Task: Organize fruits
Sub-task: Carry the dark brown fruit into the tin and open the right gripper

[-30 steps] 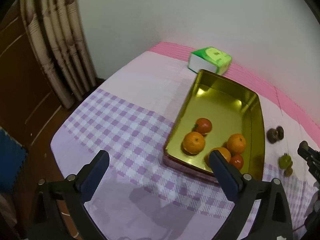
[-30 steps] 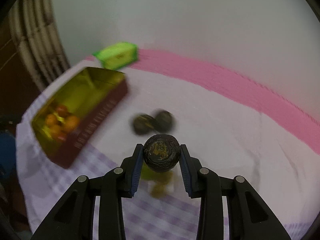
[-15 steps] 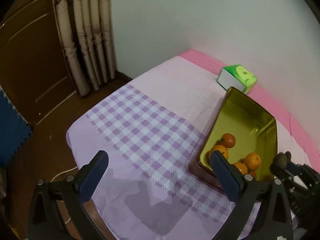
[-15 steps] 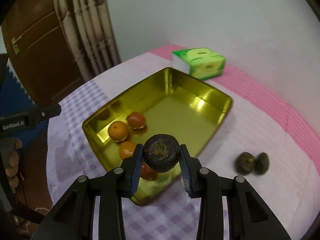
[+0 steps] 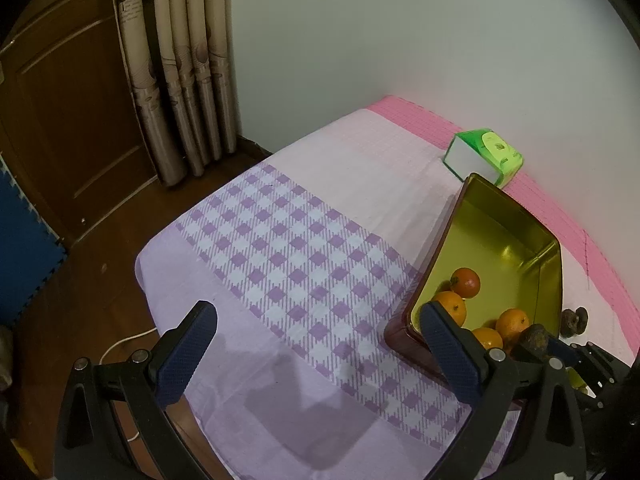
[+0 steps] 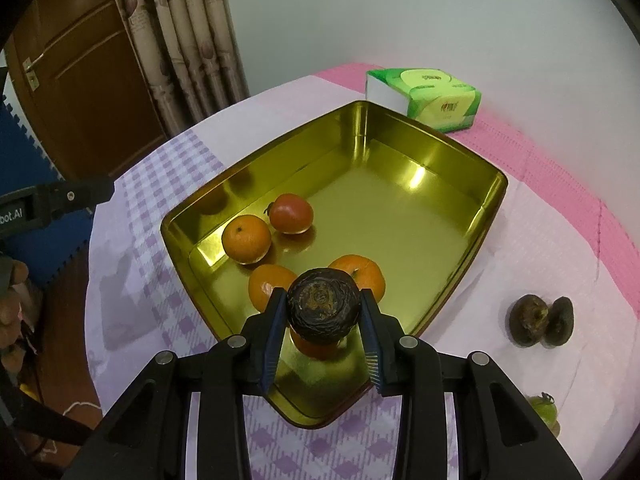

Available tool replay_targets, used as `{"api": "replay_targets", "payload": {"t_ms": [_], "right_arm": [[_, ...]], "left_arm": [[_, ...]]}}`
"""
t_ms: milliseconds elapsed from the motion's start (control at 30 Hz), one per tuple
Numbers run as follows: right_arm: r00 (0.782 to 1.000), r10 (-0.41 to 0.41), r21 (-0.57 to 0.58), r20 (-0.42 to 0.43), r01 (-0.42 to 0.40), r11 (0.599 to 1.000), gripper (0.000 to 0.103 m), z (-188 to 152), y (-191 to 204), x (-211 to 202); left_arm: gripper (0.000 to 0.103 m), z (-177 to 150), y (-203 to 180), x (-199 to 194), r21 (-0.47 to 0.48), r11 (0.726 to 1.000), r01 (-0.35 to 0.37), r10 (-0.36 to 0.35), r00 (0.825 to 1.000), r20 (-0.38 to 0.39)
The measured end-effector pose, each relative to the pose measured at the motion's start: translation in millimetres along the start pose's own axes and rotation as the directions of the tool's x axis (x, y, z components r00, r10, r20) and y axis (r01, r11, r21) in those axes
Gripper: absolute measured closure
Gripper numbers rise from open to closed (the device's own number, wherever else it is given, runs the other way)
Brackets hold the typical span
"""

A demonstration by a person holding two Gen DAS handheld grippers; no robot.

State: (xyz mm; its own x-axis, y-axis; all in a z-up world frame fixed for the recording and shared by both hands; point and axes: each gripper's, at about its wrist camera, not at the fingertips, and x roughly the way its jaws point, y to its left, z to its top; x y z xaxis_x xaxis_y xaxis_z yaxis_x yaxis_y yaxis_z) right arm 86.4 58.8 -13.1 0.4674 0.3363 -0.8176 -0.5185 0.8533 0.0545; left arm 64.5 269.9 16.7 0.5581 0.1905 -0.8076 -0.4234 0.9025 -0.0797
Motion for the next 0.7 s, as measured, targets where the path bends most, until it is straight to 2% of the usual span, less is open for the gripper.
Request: {"api": "replay_targets", "payload": {"t_ms": [700], "right_arm": [[1.0, 0.002, 0.028, -0.008, -0.002, 1.0, 0.063, -3.9, -5.2, 4.3]], "left_arm": [[0.002, -3.6, -13.6, 0.6, 0.059, 0.998, 0.018, -0.018, 1.0, 0.003]]}}
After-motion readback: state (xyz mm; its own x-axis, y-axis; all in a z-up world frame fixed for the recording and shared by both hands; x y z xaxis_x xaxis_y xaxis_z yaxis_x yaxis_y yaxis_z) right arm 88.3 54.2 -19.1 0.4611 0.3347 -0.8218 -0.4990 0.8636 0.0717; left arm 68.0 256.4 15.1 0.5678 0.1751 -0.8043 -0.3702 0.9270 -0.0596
